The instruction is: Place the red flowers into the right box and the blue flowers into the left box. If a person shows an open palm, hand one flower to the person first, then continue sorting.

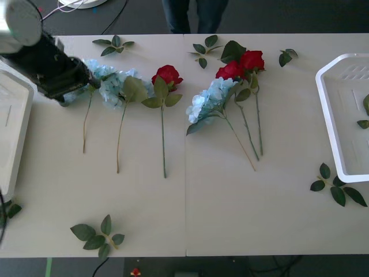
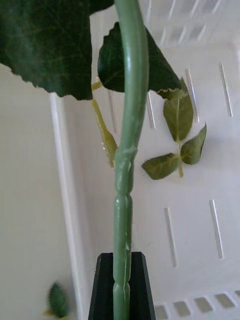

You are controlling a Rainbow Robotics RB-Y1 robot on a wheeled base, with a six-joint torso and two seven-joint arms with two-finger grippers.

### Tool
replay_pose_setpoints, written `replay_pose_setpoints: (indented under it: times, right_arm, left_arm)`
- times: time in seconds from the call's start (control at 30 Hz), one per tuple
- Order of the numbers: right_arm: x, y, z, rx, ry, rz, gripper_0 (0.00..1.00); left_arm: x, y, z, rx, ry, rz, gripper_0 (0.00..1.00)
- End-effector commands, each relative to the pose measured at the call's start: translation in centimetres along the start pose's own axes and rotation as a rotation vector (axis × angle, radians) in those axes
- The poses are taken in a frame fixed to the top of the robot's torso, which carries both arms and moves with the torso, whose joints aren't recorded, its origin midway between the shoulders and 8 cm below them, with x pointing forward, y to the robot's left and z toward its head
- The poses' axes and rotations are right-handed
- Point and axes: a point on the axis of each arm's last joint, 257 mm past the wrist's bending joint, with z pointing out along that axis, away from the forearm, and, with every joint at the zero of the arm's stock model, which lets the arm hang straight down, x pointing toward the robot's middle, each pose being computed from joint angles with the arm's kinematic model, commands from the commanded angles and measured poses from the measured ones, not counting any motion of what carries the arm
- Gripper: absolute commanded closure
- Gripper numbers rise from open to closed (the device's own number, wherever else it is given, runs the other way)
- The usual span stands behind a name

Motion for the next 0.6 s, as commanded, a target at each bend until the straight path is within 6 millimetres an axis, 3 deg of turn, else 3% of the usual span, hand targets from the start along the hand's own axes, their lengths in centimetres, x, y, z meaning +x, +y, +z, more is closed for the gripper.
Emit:
replay_pose_setpoints:
  times: [0.03,0.33,0.47,0.5,0.53,0.57,0.6]
  right_arm:
    - [-3.7,-1.3,1.6,0.065,-0.04,-0.047,1.0]
    - [-4.2,-3.8,5.6,0.137,-0.073,-0.086,1.0]
    - [-4.2,-4.5,5.9,0.151,-0.087,-0.106,1.0]
    - [-4.2,-4.7,5.9,0.155,-0.085,-0.107,0.93]
    - [-4.1,-4.6,5.9,0.152,-0.084,-0.107,0.46]
    - [-4.1,-4.6,6.0,0.152,-0.084,-0.105,0.1]
    - [-4.1,-4.6,5.9,0.152,-0.085,-0.107,0.0]
  left_arm:
    - [-3.0,-1.6,0.6,0.049,-0.073,-0.018,0.0]
    - [-4.6,0.0,5.2,-0.01,-0.157,-0.027,0.0]
    - [-4.9,0.8,7.3,-0.024,-0.196,0.03,0.0]
    - [-5.0,0.9,7.9,-0.026,-0.213,0.054,0.0]
    - [-5.2,1.0,8.3,-0.027,-0.226,0.073,0.0]
    - [-5.2,1.1,8.5,-0.029,-0.231,0.083,0.0]
    - [-5.2,1.2,8.9,-0.035,-0.237,0.111,0.0]
